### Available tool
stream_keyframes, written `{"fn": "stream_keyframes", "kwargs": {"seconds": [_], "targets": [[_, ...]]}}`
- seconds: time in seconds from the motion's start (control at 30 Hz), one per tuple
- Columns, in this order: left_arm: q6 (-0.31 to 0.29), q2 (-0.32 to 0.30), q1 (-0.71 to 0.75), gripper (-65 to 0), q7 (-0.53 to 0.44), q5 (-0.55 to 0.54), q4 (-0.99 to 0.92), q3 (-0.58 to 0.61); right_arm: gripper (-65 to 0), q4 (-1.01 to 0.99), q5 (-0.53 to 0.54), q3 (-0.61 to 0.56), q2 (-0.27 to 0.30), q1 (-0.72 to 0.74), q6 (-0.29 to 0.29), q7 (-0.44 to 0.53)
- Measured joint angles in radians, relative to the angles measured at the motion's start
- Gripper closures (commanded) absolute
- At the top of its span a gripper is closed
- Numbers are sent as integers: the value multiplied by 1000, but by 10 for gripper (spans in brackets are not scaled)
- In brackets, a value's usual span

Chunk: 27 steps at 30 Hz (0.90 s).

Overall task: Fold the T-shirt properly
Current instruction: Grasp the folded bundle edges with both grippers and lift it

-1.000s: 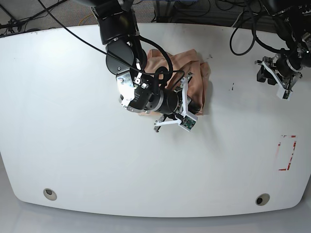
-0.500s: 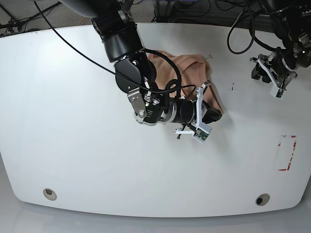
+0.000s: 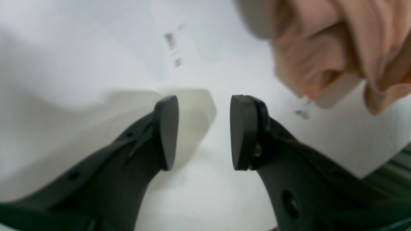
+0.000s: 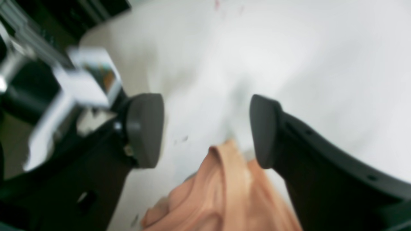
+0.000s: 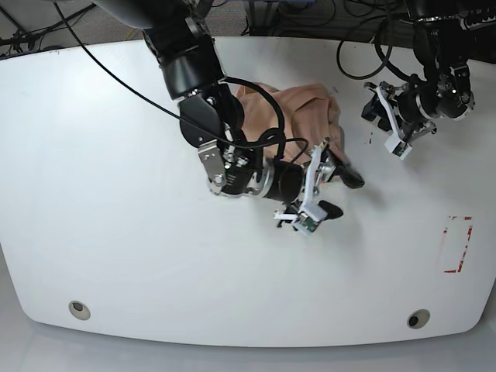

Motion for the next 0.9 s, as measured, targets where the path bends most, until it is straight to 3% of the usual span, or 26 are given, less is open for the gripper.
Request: {"fn": "stream_keyframes", "kwargs": {"seconds": [0.2,0.4,0.5,0.6,0.7,0.9], "targets": [[0,-1,-10,-239,-18,-10,124,154,-387,121,-3,171,74,-80,0,-88],[0,21,-23,-239,2,-6,174,296,-230,195,4,272,149,-108,-7,-133],[0,68,-55,-239,5,7,174,354,-174,192,-3,281,182,-125,-7,-155],[0,89,-87,-239,-21,8,176,404,-173,166,-1,282,208,-131,-6,-154],[0,83,-109,-239,-4,112,175,439,-173,110,-11,286,206,-126,-8,-154],[-1,97,-109,-239,-10,198,149,467,-170,8,-3,217,203,-122,-5,-121]]}}
